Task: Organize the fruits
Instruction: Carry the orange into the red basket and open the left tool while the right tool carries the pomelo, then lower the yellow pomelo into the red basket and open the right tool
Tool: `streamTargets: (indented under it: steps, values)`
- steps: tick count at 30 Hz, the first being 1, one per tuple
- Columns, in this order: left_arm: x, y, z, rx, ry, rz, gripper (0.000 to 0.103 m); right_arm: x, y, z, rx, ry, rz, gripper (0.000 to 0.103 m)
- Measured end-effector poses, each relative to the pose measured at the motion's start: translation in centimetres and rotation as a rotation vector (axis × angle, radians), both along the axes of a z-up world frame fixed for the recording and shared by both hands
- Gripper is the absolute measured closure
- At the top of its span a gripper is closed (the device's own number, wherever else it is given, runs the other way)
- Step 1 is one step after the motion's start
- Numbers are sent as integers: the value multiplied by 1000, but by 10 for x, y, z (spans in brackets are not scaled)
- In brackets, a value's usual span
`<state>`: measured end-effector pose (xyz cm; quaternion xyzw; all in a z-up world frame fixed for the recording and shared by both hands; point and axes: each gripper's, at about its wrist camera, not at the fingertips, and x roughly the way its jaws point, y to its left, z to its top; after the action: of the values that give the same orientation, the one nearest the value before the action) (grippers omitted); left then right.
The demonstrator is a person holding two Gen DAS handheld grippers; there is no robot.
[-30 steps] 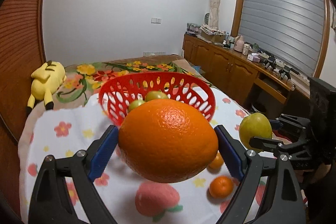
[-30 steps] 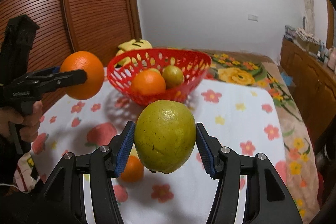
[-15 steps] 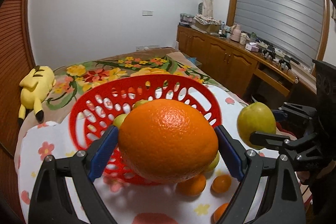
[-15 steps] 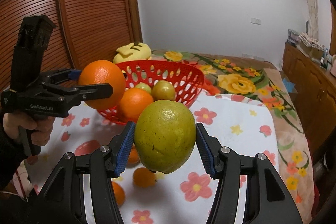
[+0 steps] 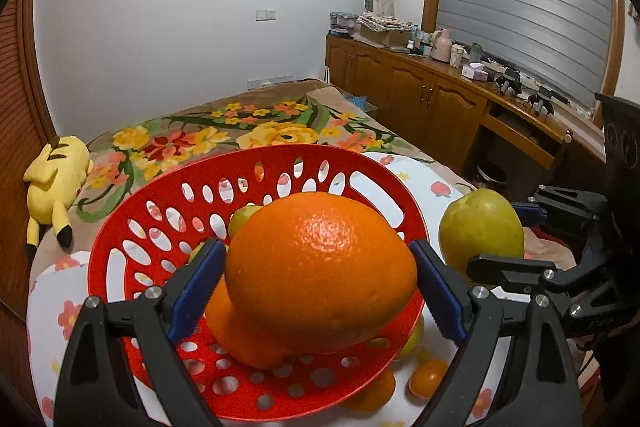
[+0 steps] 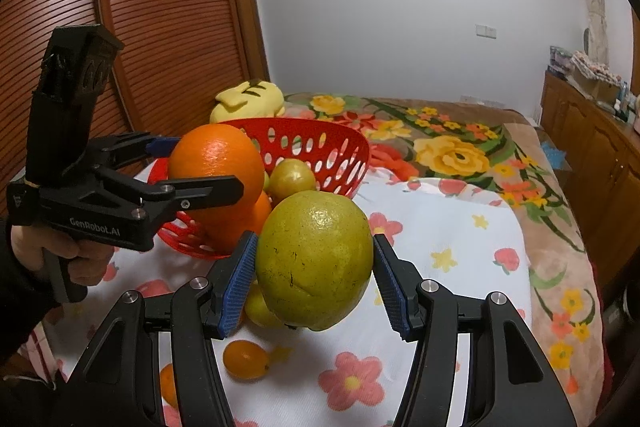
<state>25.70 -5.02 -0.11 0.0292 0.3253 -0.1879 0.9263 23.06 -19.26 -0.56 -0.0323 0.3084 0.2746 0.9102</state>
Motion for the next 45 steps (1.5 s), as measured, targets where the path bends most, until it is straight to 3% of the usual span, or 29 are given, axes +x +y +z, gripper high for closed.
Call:
streamTargets:
  steps: [24, 30, 45]
  values:
    - [39, -9, 0, -14, 27, 3, 11, 7, -3, -1, 9, 11, -14, 44]
    - [38, -3, 13, -54, -6, 18, 10, 9, -4, -1, 16, 13, -9, 44]
    - [14, 41, 12, -63, -22, 78, 10, 12, 13, 10, 14, 0, 20, 44]
